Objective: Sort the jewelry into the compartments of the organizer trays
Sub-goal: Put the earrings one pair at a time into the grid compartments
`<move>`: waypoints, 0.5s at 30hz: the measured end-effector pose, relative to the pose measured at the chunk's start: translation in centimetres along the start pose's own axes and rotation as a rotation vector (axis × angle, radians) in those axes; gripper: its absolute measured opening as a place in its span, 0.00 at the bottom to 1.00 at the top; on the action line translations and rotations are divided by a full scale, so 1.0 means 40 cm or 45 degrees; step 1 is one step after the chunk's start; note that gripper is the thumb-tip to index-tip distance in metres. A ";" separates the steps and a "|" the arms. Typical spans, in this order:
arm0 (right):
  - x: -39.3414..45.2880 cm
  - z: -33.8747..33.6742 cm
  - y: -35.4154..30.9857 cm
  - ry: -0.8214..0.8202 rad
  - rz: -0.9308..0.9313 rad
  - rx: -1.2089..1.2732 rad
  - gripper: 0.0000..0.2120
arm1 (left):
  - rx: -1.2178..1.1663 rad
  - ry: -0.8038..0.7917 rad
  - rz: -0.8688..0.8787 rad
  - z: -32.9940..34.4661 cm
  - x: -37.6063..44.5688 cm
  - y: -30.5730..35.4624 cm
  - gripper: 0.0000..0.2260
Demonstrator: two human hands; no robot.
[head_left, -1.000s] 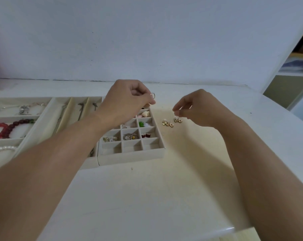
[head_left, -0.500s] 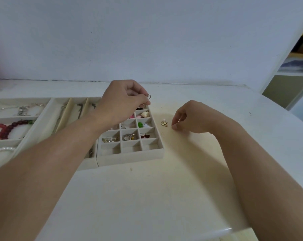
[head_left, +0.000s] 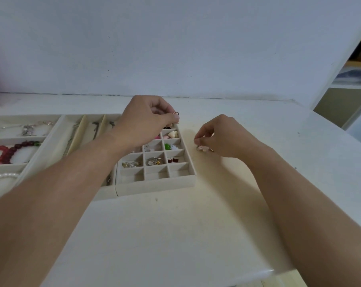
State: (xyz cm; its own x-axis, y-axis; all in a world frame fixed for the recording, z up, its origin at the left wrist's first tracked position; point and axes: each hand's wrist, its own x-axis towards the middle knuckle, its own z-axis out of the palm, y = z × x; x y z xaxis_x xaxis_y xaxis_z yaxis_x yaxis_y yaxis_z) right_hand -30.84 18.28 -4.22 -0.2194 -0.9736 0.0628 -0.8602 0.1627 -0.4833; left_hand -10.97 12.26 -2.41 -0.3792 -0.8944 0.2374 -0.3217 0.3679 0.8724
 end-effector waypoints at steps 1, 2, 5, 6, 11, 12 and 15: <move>-0.001 -0.007 0.002 0.026 -0.009 0.034 0.03 | 0.001 -0.001 0.000 0.000 0.000 0.000 0.04; -0.001 -0.015 0.004 0.058 -0.011 0.065 0.04 | -0.003 -0.003 -0.001 0.000 0.001 -0.001 0.04; -0.001 -0.042 0.023 0.124 0.030 0.066 0.04 | -0.028 -0.012 -0.005 0.000 0.002 -0.001 0.04; -0.002 -0.050 0.031 0.109 0.046 0.051 0.03 | -0.031 -0.013 -0.005 0.000 0.002 -0.001 0.04; -0.010 -0.070 0.042 -0.077 0.094 0.013 0.03 | -0.044 -0.015 -0.006 -0.001 0.002 0.003 0.05; -0.011 -0.071 0.041 -0.099 0.091 -0.002 0.03 | -0.040 -0.016 -0.005 -0.002 0.003 0.003 0.04; -0.017 -0.072 0.040 -0.172 0.072 -0.027 0.04 | -0.051 -0.024 -0.003 -0.001 0.003 0.002 0.04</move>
State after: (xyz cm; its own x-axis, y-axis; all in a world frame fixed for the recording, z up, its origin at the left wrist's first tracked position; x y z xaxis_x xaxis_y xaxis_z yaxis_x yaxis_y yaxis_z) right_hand -33.40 19.66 -2.52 -0.2050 -0.9752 -0.0830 -0.8582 0.2198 -0.4639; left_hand -10.99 12.18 -2.28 -0.3947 -0.8902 0.2273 -0.2879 0.3548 0.8895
